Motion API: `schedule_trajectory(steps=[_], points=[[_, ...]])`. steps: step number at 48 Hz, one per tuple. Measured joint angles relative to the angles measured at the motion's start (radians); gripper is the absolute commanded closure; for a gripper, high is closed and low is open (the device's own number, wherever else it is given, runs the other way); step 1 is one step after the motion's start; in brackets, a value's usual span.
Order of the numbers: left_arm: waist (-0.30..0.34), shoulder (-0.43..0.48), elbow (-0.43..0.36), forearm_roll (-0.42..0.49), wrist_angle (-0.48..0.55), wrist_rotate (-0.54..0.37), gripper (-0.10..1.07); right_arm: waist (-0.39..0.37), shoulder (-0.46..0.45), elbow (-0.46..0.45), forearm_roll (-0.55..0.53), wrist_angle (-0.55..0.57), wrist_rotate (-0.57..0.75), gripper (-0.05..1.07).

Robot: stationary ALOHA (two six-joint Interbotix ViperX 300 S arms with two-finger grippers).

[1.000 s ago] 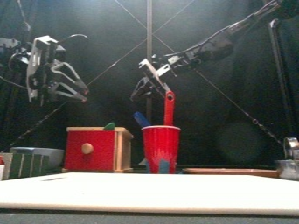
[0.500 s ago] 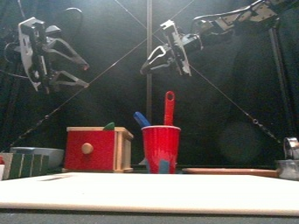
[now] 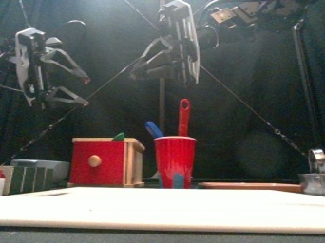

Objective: Put sushi roll on cutting board

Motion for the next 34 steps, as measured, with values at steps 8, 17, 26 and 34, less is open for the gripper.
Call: schedule_trajectory(steps=[8,17,26,34], points=[[0.018,-0.032,0.003,-0.114,0.218,-0.002,0.03,-0.003,0.0,0.008,0.002,0.0,0.0,0.53],[0.095,-0.034,-0.023,-0.201,0.4,-0.002,0.03,-0.005,0.008,0.009,0.008,0.0,-0.002,0.53],[0.209,-0.034,-0.043,-0.196,0.526,-0.002,0.03,-0.005,0.015,0.018,0.026,0.002,0.0,0.53],[0.284,-0.032,-0.066,-0.155,0.629,-0.002,0.03,-0.006,0.017,0.023,0.038,0.006,0.0,0.53]])
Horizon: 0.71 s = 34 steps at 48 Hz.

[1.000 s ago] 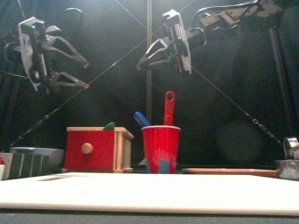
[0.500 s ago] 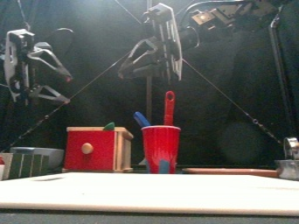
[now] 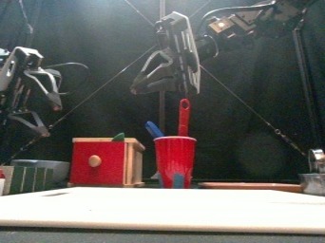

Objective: Put sushi roll on cutting board

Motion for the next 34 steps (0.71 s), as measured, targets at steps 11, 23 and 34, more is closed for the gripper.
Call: schedule_trajectory(steps=[11,23,34], points=[[0.04,0.009,-0.015,0.037,0.061,-0.002,0.03,-0.002,0.008,0.0,0.008,0.002,0.0,0.53],[0.071,0.069,-0.017,0.037,0.095,-0.021,0.03,-0.006,0.017,0.0,0.02,0.002,0.0,0.53],[0.063,0.106,-0.017,0.063,0.098,-0.123,0.03,-0.008,0.023,-0.002,0.026,0.002,0.0,0.53]])
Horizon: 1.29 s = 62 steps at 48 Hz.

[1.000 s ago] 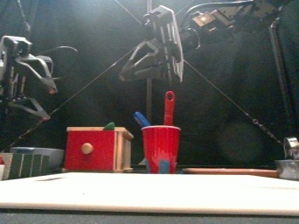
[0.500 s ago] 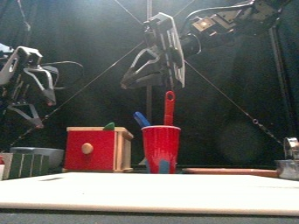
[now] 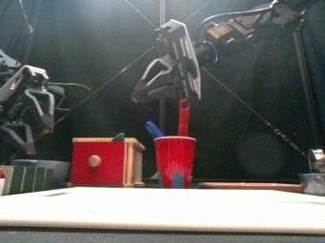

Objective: Put sushi roll on cutting board

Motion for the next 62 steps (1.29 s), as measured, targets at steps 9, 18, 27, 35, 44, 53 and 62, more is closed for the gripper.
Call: schedule_trajectory(steps=[9,18,27,35,44,53,62], points=[[-0.058,0.012,0.002,0.021,-0.023,-0.098,0.03,-0.005,0.005,0.002,-0.002,0.0,0.0,0.53],[-0.075,0.08,-0.003,0.098,-0.028,-0.181,0.03,-0.008,0.012,0.002,0.0,0.0,0.0,0.53],[-0.086,0.103,-0.025,0.163,-0.02,-0.278,0.03,-0.008,0.012,0.002,0.003,0.0,0.0,0.53],[-0.143,0.169,-0.037,0.219,-0.017,-0.383,0.03,-0.008,0.012,0.002,0.006,0.0,0.0,0.53],[-0.176,0.233,-0.086,0.293,-0.02,-0.453,0.03,-0.008,0.017,0.002,0.006,0.0,0.0,0.53],[-0.199,0.314,-0.11,0.345,-0.021,-0.522,0.04,-0.008,0.02,0.0,0.006,0.0,-0.002,0.53],[-0.209,0.348,-0.129,0.388,-0.023,-0.554,0.11,-0.009,0.023,0.0,0.006,0.0,0.0,0.53]])
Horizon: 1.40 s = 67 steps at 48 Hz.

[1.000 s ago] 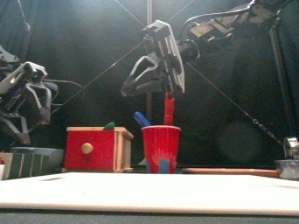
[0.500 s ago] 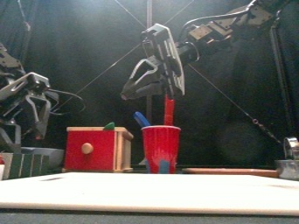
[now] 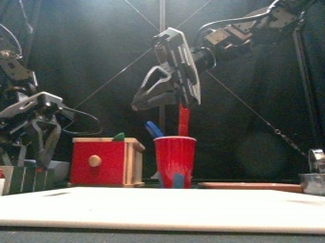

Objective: Put sushi roll on cutting board

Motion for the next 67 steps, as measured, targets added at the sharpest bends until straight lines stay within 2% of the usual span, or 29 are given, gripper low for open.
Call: schedule_trajectory(steps=[7,17,30,40,46,52,62,65,67], points=[[-0.002,-0.003,-0.003,0.008,0.002,-0.011,0.22,0.002,0.002,0.0,0.0,0.0,0.0,0.53],[-0.015,-0.025,-0.006,0.023,0.006,-0.008,0.22,0.0,0.002,0.002,0.0,0.0,0.0,0.53],[-0.035,-0.146,-0.005,0.097,0.011,-0.008,0.22,0.0,0.002,0.002,0.011,0.0,0.0,0.53],[-0.046,-0.195,-0.032,0.198,0.003,0.0,0.22,0.002,-0.017,0.044,0.034,0.0,0.0,0.53],[-0.066,-0.172,-0.081,0.301,-0.064,0.002,0.22,0.003,-0.069,0.114,0.075,0.0,0.0,0.53],[-0.077,-0.098,-0.126,0.37,-0.135,0.005,0.22,0.009,-0.104,0.176,0.137,0.002,0.0,0.53],[-0.13,0.008,-0.215,0.469,-0.143,0.005,0.22,0.041,-0.161,0.233,0.173,0.003,0.0,0.53],[-0.141,0.029,-0.238,0.463,-0.143,-0.025,0.22,0.048,-0.176,0.245,0.179,0.008,0.0,0.53],[-0.141,0.043,-0.252,0.42,-0.143,-0.046,0.22,0.051,-0.189,0.258,0.189,0.018,0.0,0.53]])
